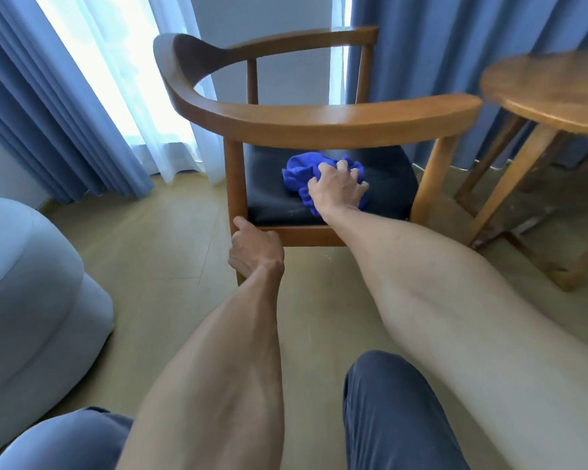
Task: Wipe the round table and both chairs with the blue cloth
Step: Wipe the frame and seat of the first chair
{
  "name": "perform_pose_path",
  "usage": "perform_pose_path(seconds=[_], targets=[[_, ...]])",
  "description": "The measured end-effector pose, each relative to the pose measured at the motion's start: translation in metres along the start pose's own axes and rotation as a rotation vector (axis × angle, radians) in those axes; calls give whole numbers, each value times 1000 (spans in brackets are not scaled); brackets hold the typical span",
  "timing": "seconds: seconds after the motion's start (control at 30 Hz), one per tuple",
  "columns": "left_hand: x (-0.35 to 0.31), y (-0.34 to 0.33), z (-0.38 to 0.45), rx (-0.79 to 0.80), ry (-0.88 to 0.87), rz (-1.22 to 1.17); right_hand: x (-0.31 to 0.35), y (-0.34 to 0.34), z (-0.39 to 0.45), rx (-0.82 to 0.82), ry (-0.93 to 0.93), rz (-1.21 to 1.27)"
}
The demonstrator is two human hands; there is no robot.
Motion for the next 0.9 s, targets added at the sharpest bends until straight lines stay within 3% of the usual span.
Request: perform_pose_path(seconds=[0.27, 0.67, 0.77, 0.9], targets=[[-18, -28, -11, 179, -57, 25, -73, 24, 24, -161, -293, 13], [16, -21, 18, -44, -18, -41, -59, 19, 30, -164, -261, -47], [28, -14, 25, -52, -9, -40, -26, 15, 26, -123, -160, -22], [46, -4, 28, 7, 5, -27, 66, -22, -22, 44, 144, 119]])
Point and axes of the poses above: each hand's wrist, its own z-axis towards the middle knuckle, its own y-axis out of the back of the hand, x = y × z, the point moved 1 cm from there along z, towards the middle knuckle, and after that the axes turned 9 degrees about -y, right-handed, at the moved point
